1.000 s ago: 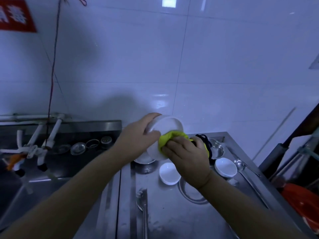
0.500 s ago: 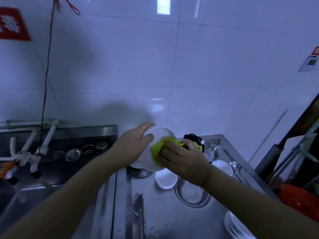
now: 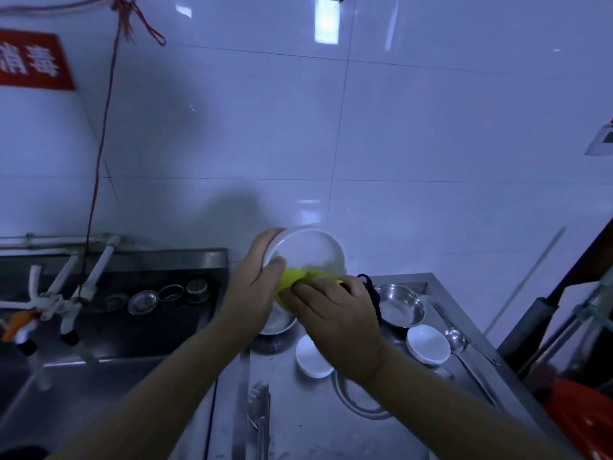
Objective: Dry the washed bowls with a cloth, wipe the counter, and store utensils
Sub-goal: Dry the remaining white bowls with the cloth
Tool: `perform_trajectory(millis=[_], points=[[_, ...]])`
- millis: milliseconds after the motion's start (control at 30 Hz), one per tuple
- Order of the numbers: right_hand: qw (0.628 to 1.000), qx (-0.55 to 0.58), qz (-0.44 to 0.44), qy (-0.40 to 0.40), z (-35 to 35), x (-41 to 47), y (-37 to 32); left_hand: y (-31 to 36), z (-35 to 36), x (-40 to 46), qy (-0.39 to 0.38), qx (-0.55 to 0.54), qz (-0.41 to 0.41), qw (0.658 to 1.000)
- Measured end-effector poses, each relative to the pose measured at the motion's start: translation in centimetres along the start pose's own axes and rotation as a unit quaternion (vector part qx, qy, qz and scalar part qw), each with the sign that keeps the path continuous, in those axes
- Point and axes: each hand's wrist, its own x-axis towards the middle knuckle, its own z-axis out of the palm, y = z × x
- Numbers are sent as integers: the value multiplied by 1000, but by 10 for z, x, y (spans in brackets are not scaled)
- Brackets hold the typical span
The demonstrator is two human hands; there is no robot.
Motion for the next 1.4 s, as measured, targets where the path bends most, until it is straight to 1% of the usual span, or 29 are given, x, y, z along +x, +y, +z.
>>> perform_trajectory(millis=[67, 100, 133, 167, 233, 333, 400, 467, 533, 567, 667, 700, 767, 833, 900, 967, 1133, 1200, 1300, 1400], points=[[994, -32, -92, -38, -4, -2, 23, 4, -7, 9, -53, 71, -30, 996], [991, -45, -117, -52, -5, -3, 30, 6, -11, 16, -78, 89, -53, 992], [990, -47, -119, -56, -6, -3, 33, 8, -14, 23, -93, 91, -75, 989], [992, -45, -104, -60, -7, -2, 33, 10, -15, 28, -96, 81, -91, 988], [994, -48, -60, -77, -6, 2, 27, 11, -11, 28, -59, 17, -107, 992], [995, -43, 20, -91, -4, 11, 19, 1, 10, 10, 20, -93, -88, 992], [994, -20, 61, -84, -4, 16, 12, -6, 21, 0, 53, -133, -73, 987], [992, 31, 76, -92, -6, 16, 2, -6, 21, 0, 64, -132, -64, 987], [988, 72, 76, -112, -9, 14, -1, -5, 15, 4, 51, -95, -51, 993], [987, 73, 68, -125, -12, 14, 1, -5, 12, 5, 41, -77, -44, 995], [985, -2, 21, -173, -18, 11, 16, -9, 5, 7, 31, -60, -56, 996], [981, -31, 20, -190, -20, 13, 21, -10, 5, 7, 31, -60, -60, 996], [974, -63, 44, -215, -21, 24, 25, -11, 7, 8, 27, -65, -67, 995], [962, -62, 68, -255, -20, 40, 21, -10, 13, 10, 20, -80, -77, 994], [952, -22, 69, -296, -17, 50, 16, -9, 15, 12, 25, -90, -83, 992], [956, -16, 37, -292, -16, 51, 11, -8, 11, 15, 32, -97, -91, 991], [969, 54, -22, -239, -22, 32, 11, -5, -2, 18, 3, -64, -77, 995], [970, 35, -44, -238, -25, 26, 20, -5, -4, 17, -13, -53, -84, 995], [961, -15, -74, -267, -30, 22, 35, -6, -5, 14, -25, -51, -110, 992], [964, -56, -69, -249, -28, 28, 40, -5, 2, 14, -25, -81, -141, 986]])
